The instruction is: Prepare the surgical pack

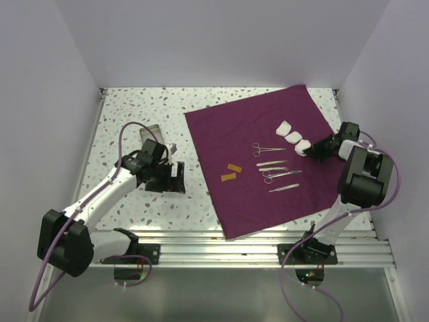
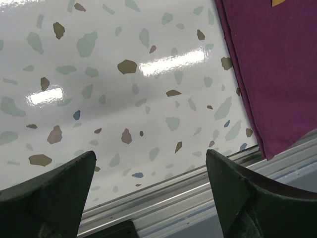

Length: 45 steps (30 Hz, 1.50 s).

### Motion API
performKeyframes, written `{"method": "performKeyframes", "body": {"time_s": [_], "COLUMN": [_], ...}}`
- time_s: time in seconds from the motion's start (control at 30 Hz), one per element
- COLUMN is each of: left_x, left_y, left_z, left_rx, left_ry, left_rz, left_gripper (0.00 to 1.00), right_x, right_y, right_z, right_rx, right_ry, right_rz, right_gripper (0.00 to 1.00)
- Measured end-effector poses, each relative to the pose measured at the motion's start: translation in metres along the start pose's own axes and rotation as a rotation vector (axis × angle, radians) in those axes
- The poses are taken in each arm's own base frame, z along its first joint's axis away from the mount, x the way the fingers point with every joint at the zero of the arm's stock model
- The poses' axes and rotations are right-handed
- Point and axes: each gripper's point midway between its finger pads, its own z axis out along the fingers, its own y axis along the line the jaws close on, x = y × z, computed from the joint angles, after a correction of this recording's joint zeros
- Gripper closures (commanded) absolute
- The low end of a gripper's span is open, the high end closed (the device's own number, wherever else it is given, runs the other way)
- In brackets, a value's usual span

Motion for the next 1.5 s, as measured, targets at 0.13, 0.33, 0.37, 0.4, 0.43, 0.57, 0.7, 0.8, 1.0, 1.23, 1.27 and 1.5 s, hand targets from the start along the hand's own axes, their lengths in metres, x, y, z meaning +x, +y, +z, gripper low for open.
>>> {"method": "performKeyframes", "body": {"time_s": [0.13,0.33,0.37,0.4,0.43,0.57,0.7,0.8,1.0,1.23,1.27,1.5], "left_x": [0.000,0.000,0.000,0.000,0.000,0.000,0.000,0.001,0.001,0.002,0.002,0.003], "left_y": [0.000,0.000,0.000,0.000,0.000,-0.001,-0.001,-0.002,-0.002,-0.001,-0.001,0.000], "left_z": [0.000,0.000,0.000,0.000,0.000,0.000,0.000,0.000,0.000,0.003,0.003,0.004], "left_rx": [0.000,0.000,0.001,0.001,0.001,0.004,0.008,0.010,0.011,0.006,0.005,0.003], "left_ry": [0.000,0.000,0.001,0.001,0.000,0.002,0.003,0.004,0.004,0.017,0.019,0.025], "left_rz": [0.000,0.000,0.000,0.000,0.000,0.000,0.000,0.000,0.000,-0.002,-0.002,-0.003], "left_gripper": [0.04,0.04,0.04,0.04,0.04,0.04,0.04,0.04,0.04,0.04,0.04,0.04], "right_x": [0.000,0.001,0.001,0.001,0.000,0.002,0.005,0.004,0.004,0.003,0.002,-0.001], "right_y": [-0.001,-0.004,-0.004,-0.004,-0.004,-0.010,-0.014,-0.013,-0.015,-0.009,-0.008,-0.003], "right_z": [0.000,-0.010,-0.014,-0.017,-0.019,-0.019,-0.017,-0.014,-0.004,0.003,0.004,0.010], "right_rx": [0.002,0.021,0.018,0.016,0.014,0.018,0.023,0.009,-0.013,-0.063,-0.069,-0.100], "right_ry": [-0.001,-0.005,-0.010,-0.015,-0.019,-0.018,-0.011,-0.013,-0.012,-0.019,-0.021,-0.023], "right_rz": [-0.007,-0.039,-0.045,-0.050,-0.053,-0.049,-0.044,-0.048,-0.043,-0.018,-0.015,0.007], "right_gripper": [0.76,0.68,0.65,0.63,0.61,0.59,0.55,0.55,0.55,0.57,0.57,0.62]}}
